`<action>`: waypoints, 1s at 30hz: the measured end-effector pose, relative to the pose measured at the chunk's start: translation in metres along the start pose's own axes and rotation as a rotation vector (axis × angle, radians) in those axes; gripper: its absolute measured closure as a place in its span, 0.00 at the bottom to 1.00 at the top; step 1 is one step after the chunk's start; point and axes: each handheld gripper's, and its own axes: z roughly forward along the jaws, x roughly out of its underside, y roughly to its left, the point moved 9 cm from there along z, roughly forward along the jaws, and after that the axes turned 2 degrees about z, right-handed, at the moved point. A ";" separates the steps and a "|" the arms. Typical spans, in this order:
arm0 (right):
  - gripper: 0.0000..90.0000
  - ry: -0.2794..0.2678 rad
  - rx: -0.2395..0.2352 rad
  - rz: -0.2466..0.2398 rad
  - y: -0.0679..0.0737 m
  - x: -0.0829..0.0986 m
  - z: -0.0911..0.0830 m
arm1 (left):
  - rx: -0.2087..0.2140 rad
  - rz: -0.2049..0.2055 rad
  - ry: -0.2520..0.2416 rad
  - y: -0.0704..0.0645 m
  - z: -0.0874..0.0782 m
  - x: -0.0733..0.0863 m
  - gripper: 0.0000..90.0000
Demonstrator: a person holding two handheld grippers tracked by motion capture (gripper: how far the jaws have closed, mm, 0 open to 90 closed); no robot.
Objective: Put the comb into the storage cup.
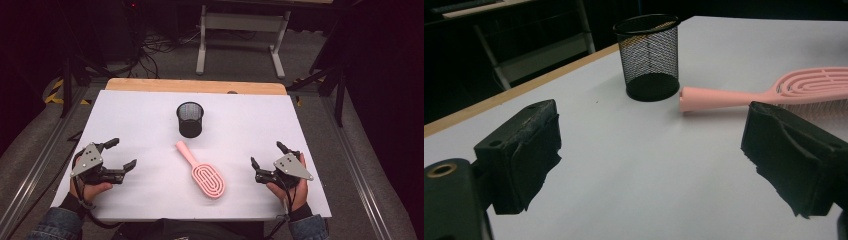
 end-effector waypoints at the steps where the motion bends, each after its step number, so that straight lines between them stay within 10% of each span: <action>1: 0.07 0.004 0.003 0.004 -0.001 0.001 0.000 | 0.000 -0.003 0.010 0.000 0.001 0.001 0.13; 13: 0.07 0.017 0.001 0.009 0.000 0.003 0.003 | 0.041 0.015 0.033 -0.006 0.015 0.001 0.23; 23: 0.07 0.034 -0.002 0.010 -0.001 0.008 0.006 | 0.155 0.086 0.062 -0.026 0.057 -0.021 0.82; 30: 0.08 0.048 0.004 -0.001 0.000 0.011 0.003 | 0.210 0.115 0.077 -0.036 0.089 -0.034 1.00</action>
